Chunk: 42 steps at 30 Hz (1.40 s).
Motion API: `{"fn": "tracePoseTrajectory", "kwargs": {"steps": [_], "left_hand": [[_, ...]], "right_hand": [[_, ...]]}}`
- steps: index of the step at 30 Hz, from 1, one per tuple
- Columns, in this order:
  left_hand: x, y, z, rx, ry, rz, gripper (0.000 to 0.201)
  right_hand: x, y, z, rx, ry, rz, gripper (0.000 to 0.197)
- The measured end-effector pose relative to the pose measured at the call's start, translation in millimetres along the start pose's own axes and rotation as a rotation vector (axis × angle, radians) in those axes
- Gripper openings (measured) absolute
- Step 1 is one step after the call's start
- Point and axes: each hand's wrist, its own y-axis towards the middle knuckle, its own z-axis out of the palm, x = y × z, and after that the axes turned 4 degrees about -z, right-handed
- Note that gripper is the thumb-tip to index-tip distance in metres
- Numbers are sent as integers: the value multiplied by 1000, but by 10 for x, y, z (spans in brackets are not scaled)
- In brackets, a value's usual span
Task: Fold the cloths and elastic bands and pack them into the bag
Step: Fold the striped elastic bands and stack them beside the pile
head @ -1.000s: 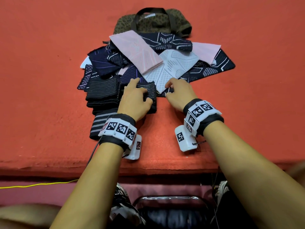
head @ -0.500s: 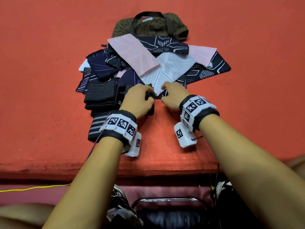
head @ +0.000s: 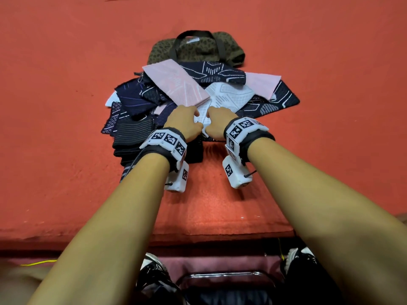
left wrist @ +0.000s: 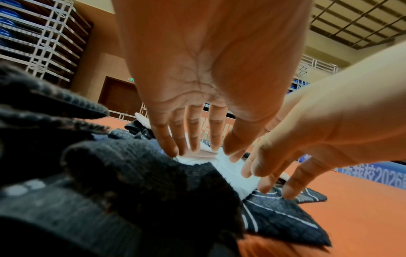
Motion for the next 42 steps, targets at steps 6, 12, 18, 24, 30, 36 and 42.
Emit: {"fn": "tracePoseTrajectory", "kwargs": {"steps": [6,12,18,24,30,36,42], "left_hand": [[109,84,-9,10,8,-62,48],[94,151,-40,97,4,-125,65],[46,207,-63,91,-36,-152,60],[87,246,-38,51,-62,-166,19],[142,227,-40,17,-152,-144,36],[126,199,-26,56,-143,-102,54],[44,241,-14,38,-174,-116,49]], "right_hand": [[43,26,-7,7,-2,9,46],[54,104,0,6,6,17,51],[55,170,58,0,18,-6,50],[26,178,91,-9,27,-25,49],[-72,119,84,-3,14,-26,49],[-77,96,91,16,8,-22,52],[-66,90,114,24,2,-12,53]]}}
